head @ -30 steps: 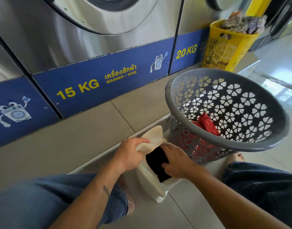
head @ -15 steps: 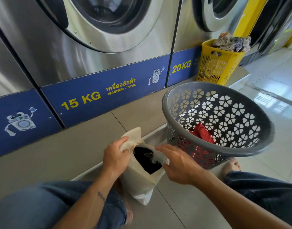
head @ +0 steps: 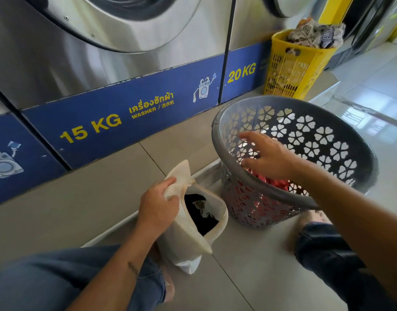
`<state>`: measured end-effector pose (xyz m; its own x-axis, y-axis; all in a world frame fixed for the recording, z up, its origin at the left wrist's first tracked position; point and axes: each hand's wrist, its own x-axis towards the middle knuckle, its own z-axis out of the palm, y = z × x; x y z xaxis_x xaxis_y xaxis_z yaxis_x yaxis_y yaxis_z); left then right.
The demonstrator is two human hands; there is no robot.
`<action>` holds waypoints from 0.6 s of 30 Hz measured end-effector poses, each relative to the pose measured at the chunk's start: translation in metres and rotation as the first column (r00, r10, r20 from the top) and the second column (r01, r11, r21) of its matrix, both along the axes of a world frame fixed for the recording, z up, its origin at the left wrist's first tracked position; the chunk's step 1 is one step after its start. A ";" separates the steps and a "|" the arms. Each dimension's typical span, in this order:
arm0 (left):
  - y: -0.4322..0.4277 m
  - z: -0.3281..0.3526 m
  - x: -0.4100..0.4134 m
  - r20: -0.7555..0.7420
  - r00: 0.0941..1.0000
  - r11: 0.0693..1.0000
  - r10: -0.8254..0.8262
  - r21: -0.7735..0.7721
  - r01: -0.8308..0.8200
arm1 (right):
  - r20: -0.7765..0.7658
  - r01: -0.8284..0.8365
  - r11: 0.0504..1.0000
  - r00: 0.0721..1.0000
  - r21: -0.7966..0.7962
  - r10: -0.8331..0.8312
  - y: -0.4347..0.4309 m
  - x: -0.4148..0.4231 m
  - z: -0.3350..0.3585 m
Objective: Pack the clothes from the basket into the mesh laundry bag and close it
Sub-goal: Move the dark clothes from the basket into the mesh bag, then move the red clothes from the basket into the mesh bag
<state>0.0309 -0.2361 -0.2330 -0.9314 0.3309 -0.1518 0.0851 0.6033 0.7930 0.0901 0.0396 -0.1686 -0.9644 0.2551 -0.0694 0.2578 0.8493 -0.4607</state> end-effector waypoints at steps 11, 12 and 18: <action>0.063 -0.010 -0.020 0.089 0.996 0.995 0.026 0.094 -0.035 | 0.665 -0.226 0.939 0.746 0.261 -0.006 0.067 -0.052 -0.098; 0.067 -0.012 -0.022 0.093 0.995 0.994 0.030 0.101 -0.040 | 0.710 -0.284 0.923 0.704 0.258 0.018 0.066 -0.057 -0.103; 0.079 -0.022 -0.027 0.142 0.987 0.986 0.073 0.135 -0.092 | 0.793 -0.468 0.835 0.606 0.288 0.066 0.083 -0.098 -0.138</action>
